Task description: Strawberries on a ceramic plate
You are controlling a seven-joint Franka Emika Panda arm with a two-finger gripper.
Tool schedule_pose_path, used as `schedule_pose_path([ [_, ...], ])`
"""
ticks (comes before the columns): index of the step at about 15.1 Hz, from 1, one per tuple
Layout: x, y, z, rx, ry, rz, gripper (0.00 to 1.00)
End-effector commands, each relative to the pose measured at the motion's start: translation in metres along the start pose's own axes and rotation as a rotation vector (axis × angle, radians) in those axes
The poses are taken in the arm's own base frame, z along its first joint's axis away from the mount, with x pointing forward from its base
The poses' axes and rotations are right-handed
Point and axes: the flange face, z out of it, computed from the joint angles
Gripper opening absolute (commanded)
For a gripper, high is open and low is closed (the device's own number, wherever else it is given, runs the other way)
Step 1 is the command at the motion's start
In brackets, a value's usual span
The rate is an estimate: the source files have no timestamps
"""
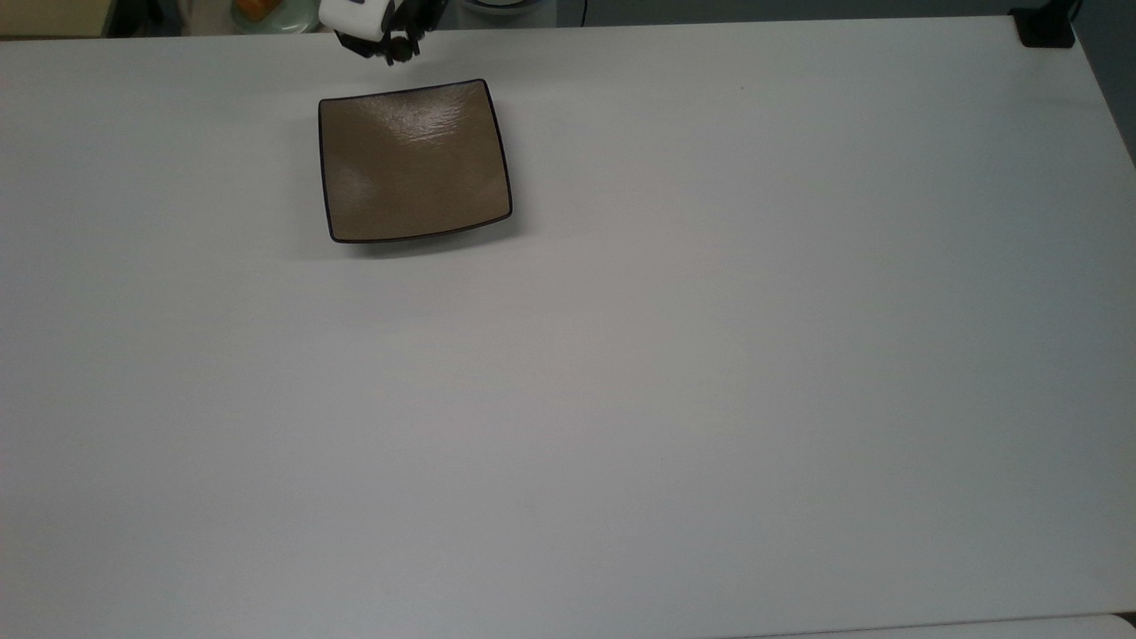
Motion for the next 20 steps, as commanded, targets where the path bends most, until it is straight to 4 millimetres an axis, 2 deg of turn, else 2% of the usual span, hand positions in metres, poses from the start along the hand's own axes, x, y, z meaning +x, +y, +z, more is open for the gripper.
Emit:
schedule_pose_path([
  [1,0.008,0.004,-0.061,-0.003,-0.042,0.007,0.12],
  [2,0.012,0.005,-0.074,-0.006,-0.04,0.009,0.12],
  [4,0.034,0.007,-0.098,0.013,-0.006,0.053,0.12],
  [6,0.057,0.015,-0.109,0.032,0.02,0.126,0.12],
  [8,0.077,0.022,-0.111,0.051,0.035,0.152,0.12],
  [12,0.105,0.035,-0.095,0.033,0.039,0.164,0.12],
  [17,0.129,0.05,-0.059,0.003,0.064,0.22,0.13],
  [20,0.137,0.051,-0.031,-0.017,0.094,0.217,0.13],
])
